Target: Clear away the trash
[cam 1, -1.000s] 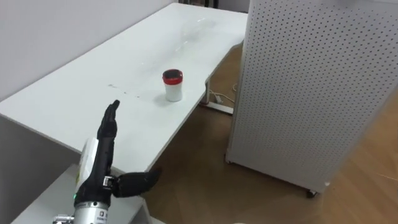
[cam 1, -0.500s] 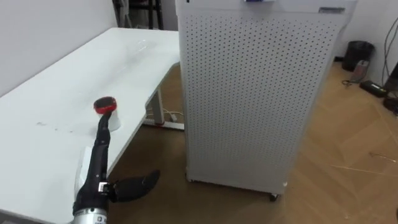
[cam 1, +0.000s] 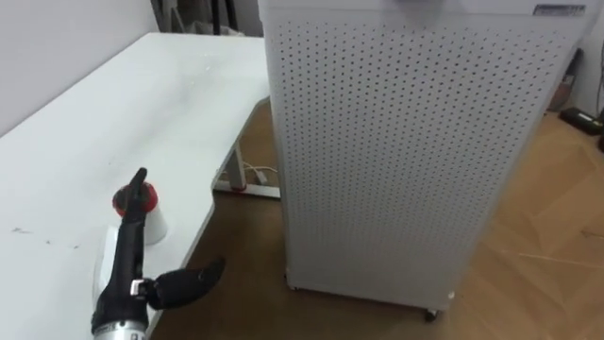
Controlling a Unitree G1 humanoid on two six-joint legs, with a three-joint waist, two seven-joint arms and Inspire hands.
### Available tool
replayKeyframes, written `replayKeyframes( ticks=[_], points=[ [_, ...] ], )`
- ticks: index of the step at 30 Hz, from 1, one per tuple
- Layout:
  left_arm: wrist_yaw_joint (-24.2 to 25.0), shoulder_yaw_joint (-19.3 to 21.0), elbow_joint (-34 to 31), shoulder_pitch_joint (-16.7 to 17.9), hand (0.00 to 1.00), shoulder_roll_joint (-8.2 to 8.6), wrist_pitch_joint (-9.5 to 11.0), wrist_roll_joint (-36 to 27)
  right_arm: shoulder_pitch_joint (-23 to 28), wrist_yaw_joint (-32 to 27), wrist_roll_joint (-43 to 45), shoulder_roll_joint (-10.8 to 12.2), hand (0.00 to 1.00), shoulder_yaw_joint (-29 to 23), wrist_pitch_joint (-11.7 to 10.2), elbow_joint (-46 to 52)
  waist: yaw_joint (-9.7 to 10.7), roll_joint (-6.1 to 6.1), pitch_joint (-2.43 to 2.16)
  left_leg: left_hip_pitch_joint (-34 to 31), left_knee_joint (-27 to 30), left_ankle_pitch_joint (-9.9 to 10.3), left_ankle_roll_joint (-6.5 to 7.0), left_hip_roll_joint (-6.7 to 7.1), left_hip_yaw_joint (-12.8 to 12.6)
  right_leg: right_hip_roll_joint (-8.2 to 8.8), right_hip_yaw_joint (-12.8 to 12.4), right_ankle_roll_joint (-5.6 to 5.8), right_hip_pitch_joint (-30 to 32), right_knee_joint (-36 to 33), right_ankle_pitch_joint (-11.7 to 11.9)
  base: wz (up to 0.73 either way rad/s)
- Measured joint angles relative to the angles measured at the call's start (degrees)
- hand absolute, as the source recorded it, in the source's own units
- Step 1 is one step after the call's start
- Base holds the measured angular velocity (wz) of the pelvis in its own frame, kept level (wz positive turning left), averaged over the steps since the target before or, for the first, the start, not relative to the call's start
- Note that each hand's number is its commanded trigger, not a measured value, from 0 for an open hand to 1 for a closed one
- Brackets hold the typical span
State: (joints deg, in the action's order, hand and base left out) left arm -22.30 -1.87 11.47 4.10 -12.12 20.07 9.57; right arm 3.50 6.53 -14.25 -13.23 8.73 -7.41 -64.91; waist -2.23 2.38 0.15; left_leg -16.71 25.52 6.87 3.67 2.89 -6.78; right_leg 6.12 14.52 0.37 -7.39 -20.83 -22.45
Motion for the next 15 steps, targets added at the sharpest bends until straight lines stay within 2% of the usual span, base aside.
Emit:
replayKeyframes(
  ticks=[1,3,4,6,7,8,9,10,12,13,14,15],
  points=[
    [-0.04,0.01,-0.14,-0.17,0.0,0.02,0.0,0.04,-0.23,0.0,0.27,0.02,1.0,0.14,-0.01,0.24,0.01,-0.3,0.04,0.02,0.69,0.87,0.11,0.16,-0.06,0.3,0.11,0.54,0.18,-1.54,-0.3,0.13],
    [-0.38,-0.05,-0.2,-0.15,0.0,0.03,0.0,0.27,-0.23,-0.04,0.28,0.05,1.0,0.7,-0.03,0.34,-0.04,-0.79,-0.07,0.38,1.3,1.95,0.51,0.73,-0.39,1.26,0.33,0.68,1.9,-7.2,-0.38,0.18],
    [-1.55,-0.05,-0.72,-0.18,0.0,0.02,0.01,0.8,-0.24,-0.22,0.23,0.02,1.0,0.89,-0.03,0.36,0.0,-0.88,-0.11,0.63,1.5,2.68,1.0,0.74,-0.6,2.35,0.26,0.77,3.96,-12.54,-0.32,0.27],
    [-2.78,-0.05,-1.4,-0.18,0.0,-0.15,0.14,1.48,-0.22,-0.43,0.03,-0.16,1.0,1.3,-0.02,0.14,-0.29,-1.05,0.16,1.42,2.24,4.28,1.57,1.0,-0.61,3.43,-0.18,2.61,5.76,-18.94,0.86,0.17],
    [-3.6,-0.07,-1.41,-0.17,0.0,-0.1,0.16,1.69,-0.17,-0.59,-0.09,-0.14,1.0,1.35,-0.02,-0.24,-1.33,-1.39,0.37,2.59,2.29,5.2,1.87,1.02,-0.43,3.68,-0.18,3.16,6.8,-22.77,3.01,0.04],
    [-4.24,-0.23,-1.43,-0.16,0.0,0.09,0.19,1.93,-0.11,-0.67,-0.84,-0.13,1.0,1.34,-0.02,-0.85,-1.35,-2.33,0.38,3.82,1.75,5.67,1.96,0.82,1.21,3.51,-0.08,3.59,7.55,-24.66,4.14,0.08],
    [-4.72,-0.22,-1.63,-0.18,0.0,0.16,0.2,1.93,-0.25,-0.69,-1.19,-0.14,1.0,1.33,-0.05,-0.97,-1.37,-2.75,0.41,4.13,1.33,5.79,2.11,0.65,2.21,3.2,-0.07,3.61,8.12,-24.21,3.09,0.19],
    [-5.66,0.06,-2.26,-0.29,0.0,0.12,0.28,1.98,-0.86,-0.61,-1.79,-0.12,1.0,1.31,-0.2,-1.07,-1.38,-3.15,0.62,4.4,0.18,5.28,2.01,0.61,3.76,2.69,-0.43,3.09,10.8,-22.92,0.83,0.3],
    [-6.54,0.34,-3.5,-0.32,0.0,0.05,0.44,2.1,-1.23,-0.24,-2.42,-0.04,1.0,1.28,-0.93,-1.21,-1.3,-2.83,0.62,4.53,-1.2,4.11,1.61,0.67,4.55,2.88,-1.22,3.28,14.89,-17.52,0.27,0.4],
    [-7.27,0.34,-3.84,-0.32,0.0,0.02,0.82,2.62,-1.24,-0.29,-3.08,-0.04,1.0,1.26,-1.33,-1.63,-1.28,-2.39,0.53,4.56,-1.28,4.11,1.43,0.98,5.54,3.01,-2.14,3.43,16.6,-11.19,0.99,0.47],
    [-7.87,0.29,-3.87,-0.16,0.0,-0.11,1.1,2.66,-1.34,-0.35,-3.43,0.08,1.0,1.35,-1.37,-1.68,-1.31,-1.84,0.67,5.11,-1.27,4.35,0.97,1.17,6.44,2.83,-2.99,2.73,17.65,-7.41,6.72,0.49],
    [-8.12,0.11,-3.87,0.21,0.0,-0.15,1.11,2.66,-1.18,-0.3,-3.43,0.19,1.0,1.4,-1.37,-1.73,-1.27,-1.77,0.56,5.46,-1.33,4.46,0.59,1.14,7.27,2.65,-2.94,2.11,16.97,-6.56,7.16,0.4]
  ],
)
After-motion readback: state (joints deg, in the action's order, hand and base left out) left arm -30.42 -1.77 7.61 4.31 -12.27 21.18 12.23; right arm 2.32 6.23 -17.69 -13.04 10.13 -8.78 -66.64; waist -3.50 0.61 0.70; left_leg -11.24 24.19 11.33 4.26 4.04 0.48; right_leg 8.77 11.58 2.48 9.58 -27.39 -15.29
